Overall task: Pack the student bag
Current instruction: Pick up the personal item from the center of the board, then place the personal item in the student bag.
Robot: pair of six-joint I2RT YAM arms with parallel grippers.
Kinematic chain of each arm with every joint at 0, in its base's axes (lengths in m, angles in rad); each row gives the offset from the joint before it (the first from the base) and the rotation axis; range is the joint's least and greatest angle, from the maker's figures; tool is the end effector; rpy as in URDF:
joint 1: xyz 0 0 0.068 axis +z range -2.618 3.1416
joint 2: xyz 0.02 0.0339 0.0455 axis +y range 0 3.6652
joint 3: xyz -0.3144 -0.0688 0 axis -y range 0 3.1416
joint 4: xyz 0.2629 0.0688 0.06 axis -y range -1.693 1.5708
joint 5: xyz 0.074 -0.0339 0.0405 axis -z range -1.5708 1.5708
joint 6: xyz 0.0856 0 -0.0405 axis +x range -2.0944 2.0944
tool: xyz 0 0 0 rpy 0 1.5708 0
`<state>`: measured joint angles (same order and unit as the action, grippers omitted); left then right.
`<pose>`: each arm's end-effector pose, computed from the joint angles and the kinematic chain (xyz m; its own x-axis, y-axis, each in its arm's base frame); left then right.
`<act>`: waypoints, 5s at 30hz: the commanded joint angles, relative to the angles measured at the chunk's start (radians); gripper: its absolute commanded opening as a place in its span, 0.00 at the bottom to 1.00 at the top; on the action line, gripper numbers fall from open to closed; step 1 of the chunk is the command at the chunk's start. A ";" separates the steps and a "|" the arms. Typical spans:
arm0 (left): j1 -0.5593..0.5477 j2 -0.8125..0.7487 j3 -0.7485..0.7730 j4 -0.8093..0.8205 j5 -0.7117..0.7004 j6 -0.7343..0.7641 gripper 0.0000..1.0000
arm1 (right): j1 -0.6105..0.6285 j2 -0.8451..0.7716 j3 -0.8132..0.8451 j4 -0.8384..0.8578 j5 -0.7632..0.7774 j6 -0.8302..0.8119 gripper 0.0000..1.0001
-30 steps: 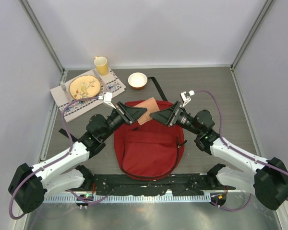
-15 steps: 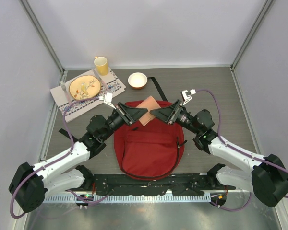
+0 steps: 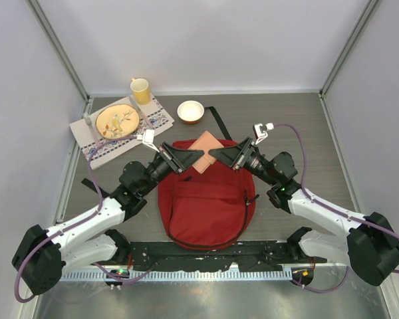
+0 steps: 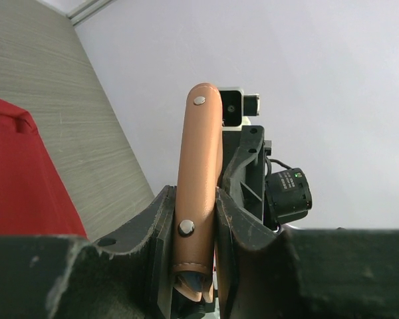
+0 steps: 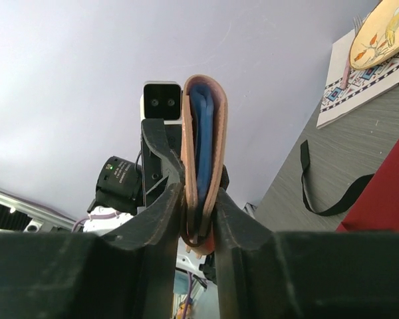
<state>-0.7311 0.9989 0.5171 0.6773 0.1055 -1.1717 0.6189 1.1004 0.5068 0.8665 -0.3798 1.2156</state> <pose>0.1925 -0.1848 0.3401 -0.6265 -0.6690 -0.4000 0.4211 0.1414 -0.8959 0.2071 0.1864 0.3378 -0.7015 0.5694 -0.4286 -0.4943 0.0444 0.8681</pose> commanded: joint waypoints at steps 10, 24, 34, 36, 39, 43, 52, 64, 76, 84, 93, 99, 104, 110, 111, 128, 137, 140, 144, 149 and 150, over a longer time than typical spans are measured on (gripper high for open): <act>-0.002 -0.060 0.038 -0.262 -0.006 0.127 0.82 | 0.004 -0.166 0.013 -0.203 0.161 -0.131 0.01; -0.002 0.201 0.467 -1.036 -0.152 0.725 1.00 | -0.002 -0.615 0.035 -1.020 0.591 -0.318 0.01; -0.034 0.448 0.666 -1.191 -0.122 0.945 0.99 | -0.002 -0.695 0.119 -1.178 0.723 -0.366 0.01; -0.050 0.466 0.669 -1.202 -0.135 0.960 1.00 | -0.002 -0.702 0.130 -1.195 0.731 -0.376 0.01; -0.071 0.484 0.666 -1.207 -0.148 0.988 1.00 | -0.002 -0.702 0.128 -1.201 0.731 -0.375 0.01; -0.086 0.520 0.684 -1.222 -0.168 1.014 1.00 | -0.002 -0.697 0.127 -1.198 0.730 -0.375 0.01; -0.094 0.592 0.736 -1.268 -0.224 1.047 1.00 | -0.002 -0.653 0.139 -1.198 0.702 -0.386 0.01; -0.097 0.547 0.689 -1.240 -0.240 1.060 0.99 | -0.002 -0.544 0.157 -1.195 0.630 -0.349 0.01; -0.097 0.567 0.701 -1.237 -0.267 1.127 1.00 | -0.002 -0.548 0.128 -1.192 0.605 -0.347 0.01; -0.108 0.603 0.725 -1.295 -0.231 1.152 0.99 | -0.002 -0.553 0.127 -1.193 0.599 -0.347 0.01; -0.206 0.538 0.681 -1.309 -0.262 1.133 0.98 | -0.002 -0.550 0.110 -1.192 0.595 -0.341 0.01; -0.258 0.508 0.617 -1.268 -0.337 1.084 0.98 | -0.002 -0.540 0.101 -1.187 0.585 -0.337 0.01; -0.269 0.532 0.581 -1.251 -0.414 1.054 0.99 | -0.002 -0.544 0.098 -1.186 0.579 -0.337 0.01; -0.281 0.560 0.572 -1.213 -0.564 1.014 0.98 | -0.002 -0.551 0.091 -1.184 0.582 -0.332 0.02; -0.283 0.560 0.560 -1.199 -0.590 1.014 0.98 | -0.002 -0.553 0.090 -1.184 0.582 -0.332 0.02; -0.303 0.460 0.455 -1.049 -0.656 1.026 0.48 | -0.002 -0.554 0.081 -1.189 0.598 -0.332 0.04; -0.330 0.495 0.478 -1.039 -0.727 1.029 0.79 | -0.002 -0.556 0.073 -1.189 0.598 -0.332 0.04; -0.340 0.515 0.491 -1.036 -0.747 1.040 0.83 | -0.002 -0.556 0.073 -1.187 0.598 -0.335 0.04; -0.367 0.524 0.488 -1.001 -0.786 1.089 0.84 | -0.002 -0.557 0.067 -1.187 0.598 -0.332 0.04; -0.424 0.512 0.446 -0.934 -0.811 1.167 0.83 | -0.002 -0.568 0.056 -1.189 0.601 -0.329 0.05; -0.430 0.509 0.439 -0.905 -0.819 1.167 0.81 | -0.002 -0.570 0.055 -1.189 0.602 -0.329 0.05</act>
<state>-1.1263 1.4986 0.9878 -0.3233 -0.6792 -0.0593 0.6186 0.5449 0.5674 -0.3737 0.2001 0.8715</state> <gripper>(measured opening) 0.832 0.163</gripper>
